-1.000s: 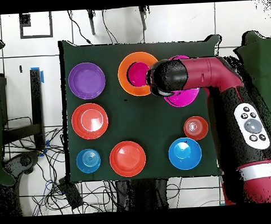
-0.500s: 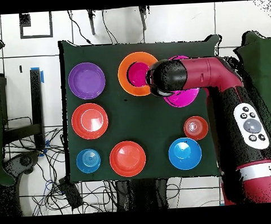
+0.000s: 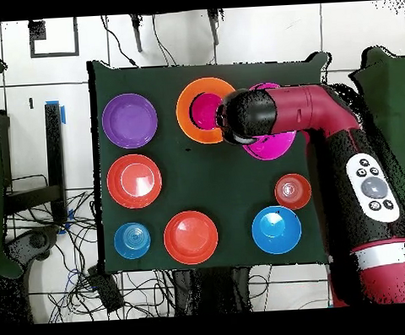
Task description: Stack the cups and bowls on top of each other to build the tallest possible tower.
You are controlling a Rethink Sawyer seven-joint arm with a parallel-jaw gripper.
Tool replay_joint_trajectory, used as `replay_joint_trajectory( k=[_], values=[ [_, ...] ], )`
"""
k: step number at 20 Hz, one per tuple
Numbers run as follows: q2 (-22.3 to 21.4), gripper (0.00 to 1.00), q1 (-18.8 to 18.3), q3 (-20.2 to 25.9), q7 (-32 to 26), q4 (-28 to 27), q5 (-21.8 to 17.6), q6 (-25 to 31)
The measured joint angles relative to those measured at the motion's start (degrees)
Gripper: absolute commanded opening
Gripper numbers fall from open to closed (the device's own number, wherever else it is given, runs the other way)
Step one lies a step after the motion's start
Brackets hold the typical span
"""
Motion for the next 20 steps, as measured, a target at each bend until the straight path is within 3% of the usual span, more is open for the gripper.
replay_joint_trajectory(
  k=[9,20],
  values=[
    [-1.4,0.00,1.6,-0.3,0.0,0.0,1.7,0.2],
    [-3.7,0.00,7.8,-3.5,0.0,-0.8,2.5,6.5]
  ],
)
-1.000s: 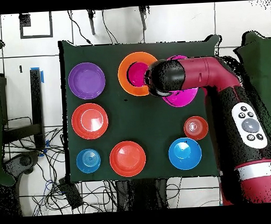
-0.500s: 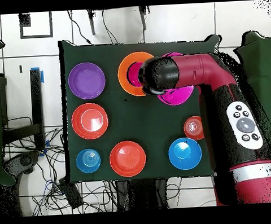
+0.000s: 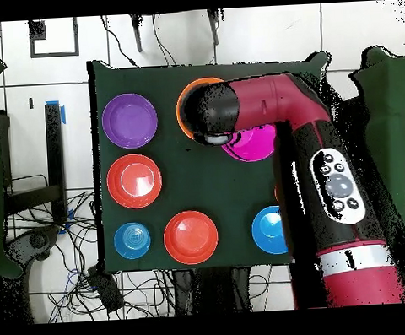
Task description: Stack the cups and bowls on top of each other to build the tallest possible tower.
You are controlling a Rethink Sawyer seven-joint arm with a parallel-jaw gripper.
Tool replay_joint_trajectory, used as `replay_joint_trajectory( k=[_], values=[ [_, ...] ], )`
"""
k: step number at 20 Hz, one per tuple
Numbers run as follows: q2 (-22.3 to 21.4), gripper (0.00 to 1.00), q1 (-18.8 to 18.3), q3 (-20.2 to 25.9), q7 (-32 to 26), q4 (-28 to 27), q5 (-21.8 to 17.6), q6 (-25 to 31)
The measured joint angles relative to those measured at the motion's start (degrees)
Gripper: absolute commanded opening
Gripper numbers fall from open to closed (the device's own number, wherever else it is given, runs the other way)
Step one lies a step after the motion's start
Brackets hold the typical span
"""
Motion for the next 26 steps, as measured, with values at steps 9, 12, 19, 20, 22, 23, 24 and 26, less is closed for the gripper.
replay_joint_trajectory(
  k=[9,12,19,20,22,23,24,26],
  values=[
    [-1.3,0.00,6.8,-4.6,0.0,-1.6,0.0,5.4],
    [-1.6,0.00,8.0,-5.5,0.0,-1.9,0.2,5.4],
    [-1.7,0.00,9.9,-8.4,0.0,-3.3,0.3,5.4],
    [-1.7,0.00,10.0,-8.7,0.0,-3.4,0.3,5.4],
    [-1.7,0.00,10.2,-9.2,0.0,-3.5,0.3,5.3],
    [-1.7,0.00,10.4,-9.9,0.1,-3.6,0.2,5.1],
    [-1.6,0.00,10.6,-10.2,0.2,-3.7,0.2,4.9],
    [-1.5,0.00,11.2,-11.6,0.2,-4.3,-0.6,3.4]
  ],
)
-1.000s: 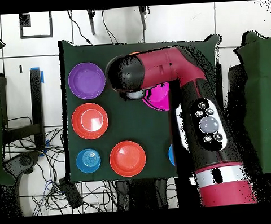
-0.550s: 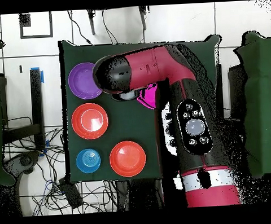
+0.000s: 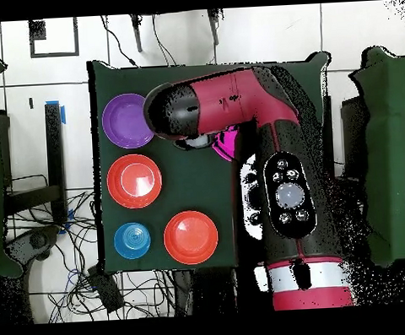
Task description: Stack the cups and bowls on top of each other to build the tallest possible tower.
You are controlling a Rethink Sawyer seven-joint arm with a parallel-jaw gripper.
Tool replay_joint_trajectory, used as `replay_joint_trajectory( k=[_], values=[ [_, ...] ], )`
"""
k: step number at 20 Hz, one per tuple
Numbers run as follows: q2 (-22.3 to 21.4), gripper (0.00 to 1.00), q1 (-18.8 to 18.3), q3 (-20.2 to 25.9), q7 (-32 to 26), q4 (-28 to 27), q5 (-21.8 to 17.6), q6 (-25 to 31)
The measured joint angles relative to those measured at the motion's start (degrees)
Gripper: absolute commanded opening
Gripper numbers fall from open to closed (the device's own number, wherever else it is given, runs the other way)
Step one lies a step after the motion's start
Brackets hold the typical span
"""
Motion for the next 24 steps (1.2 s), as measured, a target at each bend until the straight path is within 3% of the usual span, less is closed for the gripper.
replay_joint_trajectory(
  k=[14,24],
  values=[
    [2.2,0.00,5.0,-6.5,0.1,-3.8,-1.4,-9.3],
    [5.3,0.00,8.8,-10.6,0.5,-5.7,-1.4,-11.0]
  ],
)
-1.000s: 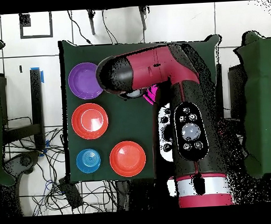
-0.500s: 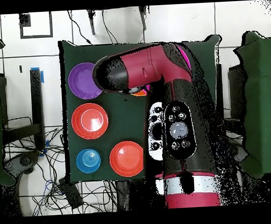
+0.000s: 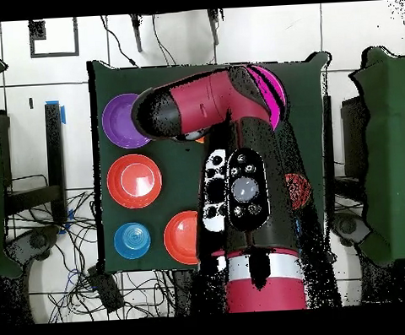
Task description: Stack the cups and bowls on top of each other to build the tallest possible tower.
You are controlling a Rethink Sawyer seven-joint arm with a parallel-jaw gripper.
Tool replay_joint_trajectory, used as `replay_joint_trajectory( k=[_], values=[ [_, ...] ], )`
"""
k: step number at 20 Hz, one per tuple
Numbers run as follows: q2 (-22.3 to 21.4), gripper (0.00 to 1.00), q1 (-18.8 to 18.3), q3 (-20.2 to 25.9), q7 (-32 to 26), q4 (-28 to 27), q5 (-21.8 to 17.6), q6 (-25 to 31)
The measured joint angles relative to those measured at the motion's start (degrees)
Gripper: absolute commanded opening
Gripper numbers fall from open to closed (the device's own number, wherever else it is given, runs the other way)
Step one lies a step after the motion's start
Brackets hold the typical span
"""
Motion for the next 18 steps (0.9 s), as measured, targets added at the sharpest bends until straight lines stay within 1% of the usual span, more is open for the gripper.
replay_joint_trajectory(
  k=[9,18],
  values=[
    [1.9,0.00,1.9,-3.2,0.3,-0.4,0.0,0.0],
    [5.1,0.00,4.5,-6.5,0.5,-2.9,0.7,0.0]
  ],
)
